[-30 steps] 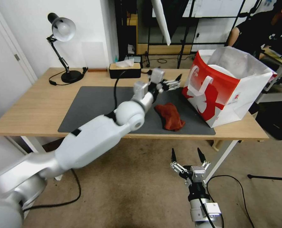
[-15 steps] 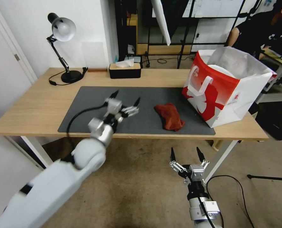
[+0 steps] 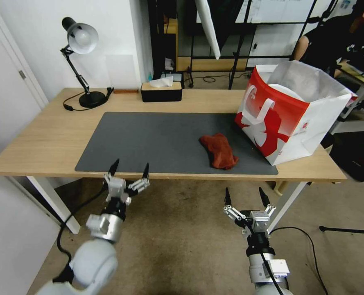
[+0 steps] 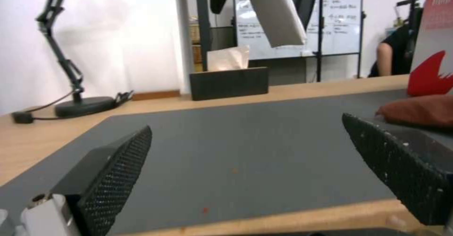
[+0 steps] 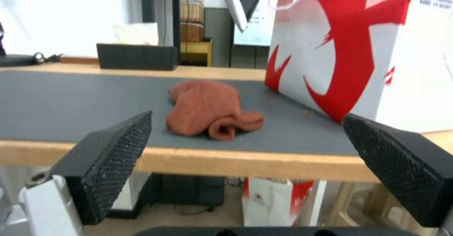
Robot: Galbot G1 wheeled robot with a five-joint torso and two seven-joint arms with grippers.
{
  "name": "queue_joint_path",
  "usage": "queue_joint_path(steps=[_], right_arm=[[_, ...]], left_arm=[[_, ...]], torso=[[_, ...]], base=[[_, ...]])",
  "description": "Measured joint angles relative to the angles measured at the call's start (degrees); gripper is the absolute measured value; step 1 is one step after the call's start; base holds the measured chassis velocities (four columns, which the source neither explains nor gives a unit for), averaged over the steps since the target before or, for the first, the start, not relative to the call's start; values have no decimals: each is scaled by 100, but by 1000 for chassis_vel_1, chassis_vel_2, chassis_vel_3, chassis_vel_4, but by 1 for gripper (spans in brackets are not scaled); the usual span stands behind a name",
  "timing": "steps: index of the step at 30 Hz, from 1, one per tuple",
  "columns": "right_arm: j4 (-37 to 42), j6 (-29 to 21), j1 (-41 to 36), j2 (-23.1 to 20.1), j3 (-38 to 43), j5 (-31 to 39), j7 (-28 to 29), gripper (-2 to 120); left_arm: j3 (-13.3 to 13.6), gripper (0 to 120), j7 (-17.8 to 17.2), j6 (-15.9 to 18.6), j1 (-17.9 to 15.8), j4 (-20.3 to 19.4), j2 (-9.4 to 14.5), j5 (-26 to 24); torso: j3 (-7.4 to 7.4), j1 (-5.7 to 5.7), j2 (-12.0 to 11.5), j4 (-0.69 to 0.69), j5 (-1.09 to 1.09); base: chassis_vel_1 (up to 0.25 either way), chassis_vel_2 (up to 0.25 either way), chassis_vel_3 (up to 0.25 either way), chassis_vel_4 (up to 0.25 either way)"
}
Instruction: Sweep shrimp from table into container with towel, then put container into takeout bag.
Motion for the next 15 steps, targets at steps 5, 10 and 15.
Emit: queue_joint_path(steps=[5, 10, 15], right_arm=[[29, 81, 42, -4, 77, 65, -20, 100], [-12, 160, 126, -36, 131, 192, -101, 100], [-38, 176, 158, -37, 137, 272, -183, 100]], left_arm=[[-130, 100, -125, -252, 468, 45, -384, 479], [-239, 100, -174, -416, 813, 132, -836, 906], [-310, 100, -194, -566, 932, 258, -967, 1023]], torso=[[0, 0, 0, -2, 1], [1, 1, 0, -1, 1], [1, 1, 0, -1, 1]], base=[[0, 0, 0, 0], [0, 0, 0, 0], [0, 0, 0, 0]])
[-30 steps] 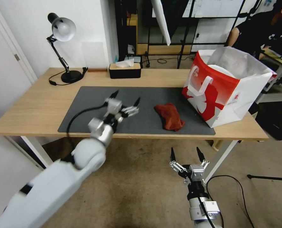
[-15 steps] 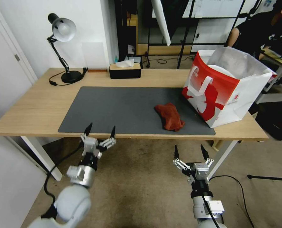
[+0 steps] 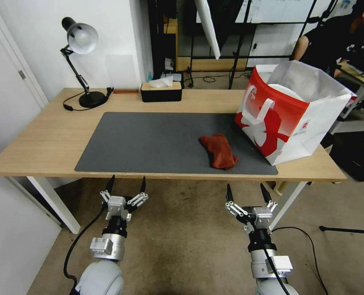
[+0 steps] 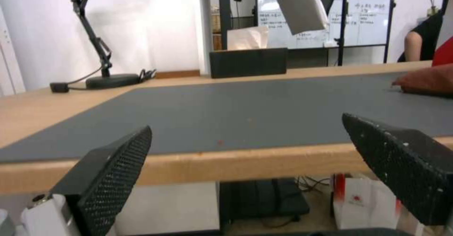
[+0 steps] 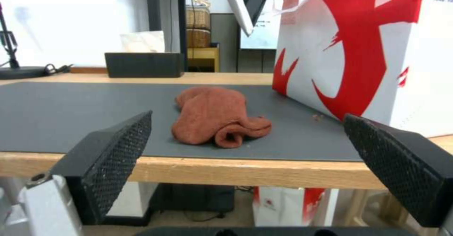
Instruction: Sweep shrimp from table into container with towel, then put container into takeout bag.
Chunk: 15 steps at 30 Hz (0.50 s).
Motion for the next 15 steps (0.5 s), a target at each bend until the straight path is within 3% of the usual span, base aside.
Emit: queue_joint_path(steps=[6, 15], right_arm=[[-61, 28, 63, 19, -44, 128, -104, 100], [-70, 28, 68, 34, -61, 159, -125, 100]], left_arm=[[-10, 100, 4, -175, 229, 119, -150, 57], [8, 100, 13, -235, 229, 175, -178, 63]], torso=[[0, 0, 0, 1, 0], [0, 1, 0, 0, 0]], base=[[0, 0, 0, 0], [0, 0, 0, 0]])
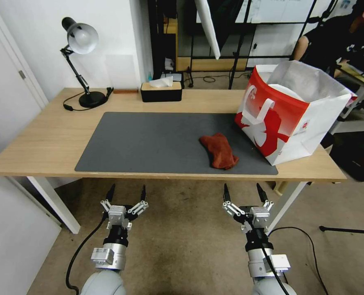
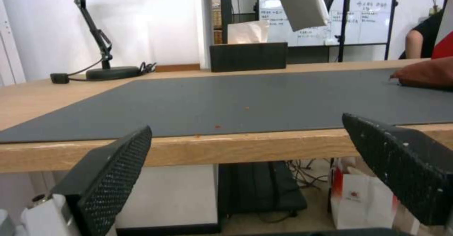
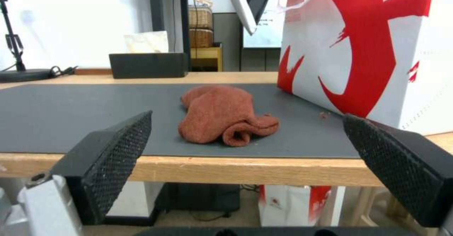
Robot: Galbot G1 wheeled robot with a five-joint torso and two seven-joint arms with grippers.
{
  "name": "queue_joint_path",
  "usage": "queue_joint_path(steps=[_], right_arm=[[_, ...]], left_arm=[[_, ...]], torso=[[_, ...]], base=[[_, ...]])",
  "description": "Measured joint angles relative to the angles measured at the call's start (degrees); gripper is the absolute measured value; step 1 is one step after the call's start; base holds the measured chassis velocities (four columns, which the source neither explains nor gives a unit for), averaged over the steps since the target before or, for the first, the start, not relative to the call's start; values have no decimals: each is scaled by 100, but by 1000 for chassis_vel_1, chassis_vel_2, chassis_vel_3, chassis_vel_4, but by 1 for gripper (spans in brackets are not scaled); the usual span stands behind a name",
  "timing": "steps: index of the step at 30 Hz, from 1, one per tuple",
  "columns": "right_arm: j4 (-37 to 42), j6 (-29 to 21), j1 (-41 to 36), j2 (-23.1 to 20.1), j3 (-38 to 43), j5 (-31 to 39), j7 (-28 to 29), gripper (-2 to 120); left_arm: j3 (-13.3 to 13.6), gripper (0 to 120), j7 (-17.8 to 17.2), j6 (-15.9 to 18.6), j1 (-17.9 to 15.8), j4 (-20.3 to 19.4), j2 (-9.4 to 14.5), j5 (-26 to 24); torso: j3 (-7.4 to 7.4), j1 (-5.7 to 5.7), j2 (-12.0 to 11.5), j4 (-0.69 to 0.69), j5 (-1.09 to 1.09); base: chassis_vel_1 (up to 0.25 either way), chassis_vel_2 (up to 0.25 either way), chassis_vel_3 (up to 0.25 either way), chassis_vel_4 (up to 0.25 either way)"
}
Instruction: Sweep shrimp from table into container with towel, then put container into takeout bag.
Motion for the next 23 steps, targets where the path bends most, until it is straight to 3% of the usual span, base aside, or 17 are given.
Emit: queue_joint_path(steps=[23], right_arm=[[0, -5, -3, 0, 0, 0, 2, 100]], left_arm=[[10, 100, 9, 8, -16, 0, 9, -10]], torso=[[0, 0, 0, 0, 0]], base=[[0, 0, 0, 0]])
